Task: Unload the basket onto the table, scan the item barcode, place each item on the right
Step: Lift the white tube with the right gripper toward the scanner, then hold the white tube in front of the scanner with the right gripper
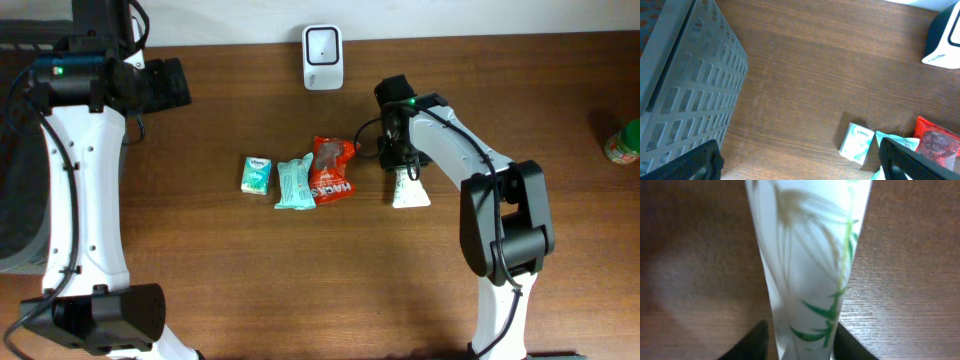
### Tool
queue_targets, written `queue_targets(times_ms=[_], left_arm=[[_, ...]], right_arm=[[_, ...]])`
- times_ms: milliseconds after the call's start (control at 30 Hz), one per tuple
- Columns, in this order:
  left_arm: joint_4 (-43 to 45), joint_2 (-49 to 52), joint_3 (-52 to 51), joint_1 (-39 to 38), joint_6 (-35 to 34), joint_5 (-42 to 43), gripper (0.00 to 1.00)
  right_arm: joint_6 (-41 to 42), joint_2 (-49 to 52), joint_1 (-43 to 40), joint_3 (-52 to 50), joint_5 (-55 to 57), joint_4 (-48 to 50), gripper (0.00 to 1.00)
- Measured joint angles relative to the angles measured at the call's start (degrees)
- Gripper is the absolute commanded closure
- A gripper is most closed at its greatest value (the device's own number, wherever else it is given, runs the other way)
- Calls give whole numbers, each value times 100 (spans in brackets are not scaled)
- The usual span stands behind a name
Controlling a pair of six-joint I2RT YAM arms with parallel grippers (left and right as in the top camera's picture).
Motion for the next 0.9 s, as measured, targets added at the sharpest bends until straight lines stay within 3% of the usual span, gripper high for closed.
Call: queue_targets(times_ms=[67, 133, 533, 900], left_arm=[[0, 0, 0, -2, 0, 0, 1], [0, 0, 0, -2, 0, -2, 1], [0, 0, 0, 0, 0, 0, 1], [0, 0, 0, -2, 2, -2, 1]], right_arm=[[15, 0, -2, 0, 33, 46, 82], [28, 0, -2, 9, 55, 35, 96], [13, 39, 17, 1530, -98, -356, 96], [7, 155, 608, 1965, -411, 2935, 96]])
